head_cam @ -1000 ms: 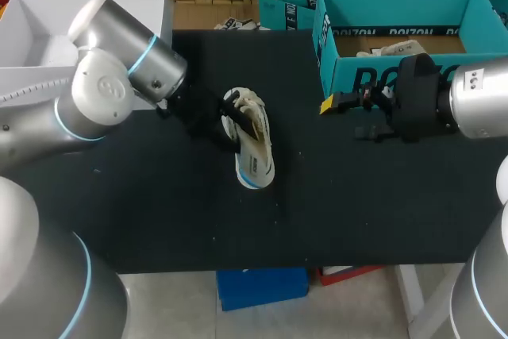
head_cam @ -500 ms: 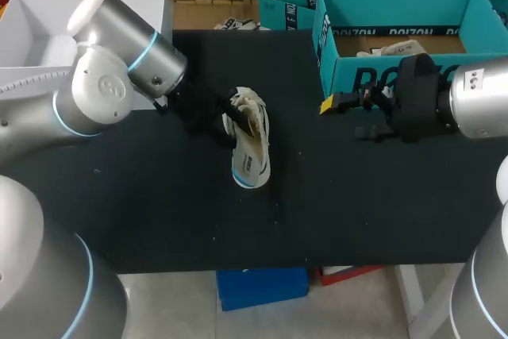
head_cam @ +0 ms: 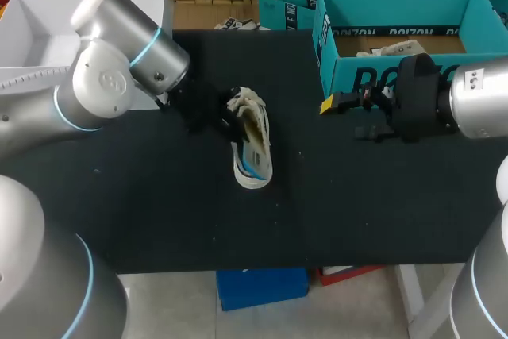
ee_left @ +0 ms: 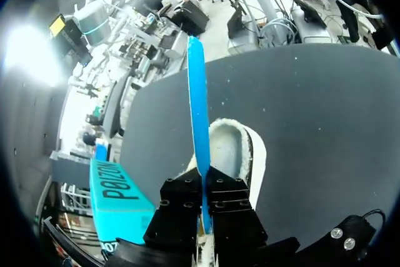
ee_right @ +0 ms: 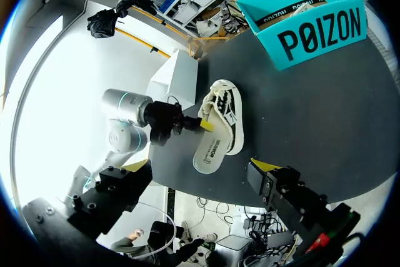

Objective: Take the shoe out of the shoebox, open the shoe tongue, remove and reinsert the insole, then place the shoe into the shoebox

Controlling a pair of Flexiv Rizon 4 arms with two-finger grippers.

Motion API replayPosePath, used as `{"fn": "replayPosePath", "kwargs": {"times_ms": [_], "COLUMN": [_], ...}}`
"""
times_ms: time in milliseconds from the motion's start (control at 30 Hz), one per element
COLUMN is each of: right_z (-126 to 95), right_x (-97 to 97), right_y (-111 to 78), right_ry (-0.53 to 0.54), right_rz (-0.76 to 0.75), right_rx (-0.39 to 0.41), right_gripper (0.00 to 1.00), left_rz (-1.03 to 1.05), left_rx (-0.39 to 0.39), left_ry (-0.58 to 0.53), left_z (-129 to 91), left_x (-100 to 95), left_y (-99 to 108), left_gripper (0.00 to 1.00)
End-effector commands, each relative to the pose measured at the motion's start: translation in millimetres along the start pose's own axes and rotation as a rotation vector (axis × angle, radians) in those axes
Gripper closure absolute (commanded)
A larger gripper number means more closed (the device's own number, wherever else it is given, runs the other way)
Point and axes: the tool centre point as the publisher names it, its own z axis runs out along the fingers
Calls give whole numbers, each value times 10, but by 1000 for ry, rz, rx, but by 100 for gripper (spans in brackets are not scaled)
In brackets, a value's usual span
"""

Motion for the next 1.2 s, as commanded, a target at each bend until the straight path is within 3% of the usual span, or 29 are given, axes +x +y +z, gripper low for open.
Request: {"fn": "replayPosePath", "kwargs": {"times_ms": [33,267,667,1000,1200], "right_z": [5,5,5,5,5], "right_x": [4,4,4,4,4], "right_y": [-2,-2,-2,-2,-2], "right_ry": [-2,-2,-2,-2,-2], "right_rz": [0,0,0,0,0], "right_rx": [-1,-1,-1,-1,-1], "right_gripper": [0,0,0,0,0], "left_rz": [2,-4,10,5,-15], "left_rx": [39,96,115,94,67], "left_ry": [-48,-100,-117,-127,-153], "left_z": [-29,19,18,-39,23], "left_x": [29,25,-19,66,154], "left_y": [-60,-233,-415,-425,-313], "left_gripper": [100,100,100,100,100]}}
